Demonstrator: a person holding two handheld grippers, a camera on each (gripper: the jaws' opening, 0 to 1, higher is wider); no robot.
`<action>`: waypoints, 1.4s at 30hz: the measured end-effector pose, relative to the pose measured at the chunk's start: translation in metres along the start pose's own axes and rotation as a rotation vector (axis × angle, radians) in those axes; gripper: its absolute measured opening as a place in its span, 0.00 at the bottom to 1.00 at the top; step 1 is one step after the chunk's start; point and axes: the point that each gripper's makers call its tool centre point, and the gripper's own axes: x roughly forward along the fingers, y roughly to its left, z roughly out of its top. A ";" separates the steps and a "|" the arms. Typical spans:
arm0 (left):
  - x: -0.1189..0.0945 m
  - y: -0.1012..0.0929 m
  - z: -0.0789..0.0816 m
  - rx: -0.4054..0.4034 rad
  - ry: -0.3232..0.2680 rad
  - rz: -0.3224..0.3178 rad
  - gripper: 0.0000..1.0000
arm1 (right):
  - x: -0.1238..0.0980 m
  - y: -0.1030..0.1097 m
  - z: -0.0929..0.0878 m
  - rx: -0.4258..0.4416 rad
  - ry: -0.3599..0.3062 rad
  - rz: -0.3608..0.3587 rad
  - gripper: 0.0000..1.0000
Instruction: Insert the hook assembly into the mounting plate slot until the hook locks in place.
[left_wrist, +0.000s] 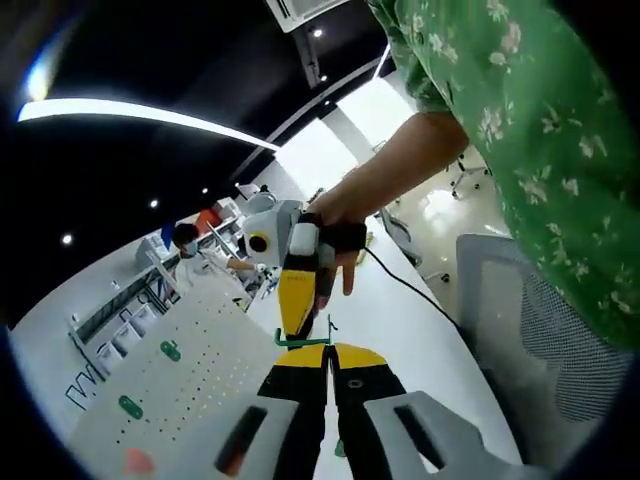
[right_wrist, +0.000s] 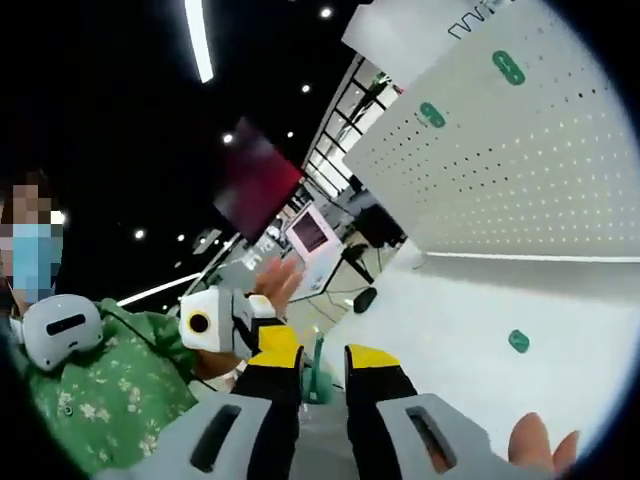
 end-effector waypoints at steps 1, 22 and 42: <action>0.000 -0.001 0.000 0.001 -0.001 0.000 0.01 | 0.000 0.001 0.000 0.003 0.001 0.003 0.12; 0.000 -0.006 0.003 -0.023 -0.031 -0.012 0.02 | -0.001 0.009 -0.001 -0.033 -0.019 0.053 0.01; 0.005 -0.009 0.013 -0.005 -0.059 -0.030 0.02 | 0.011 0.008 -0.015 0.027 0.014 0.082 0.01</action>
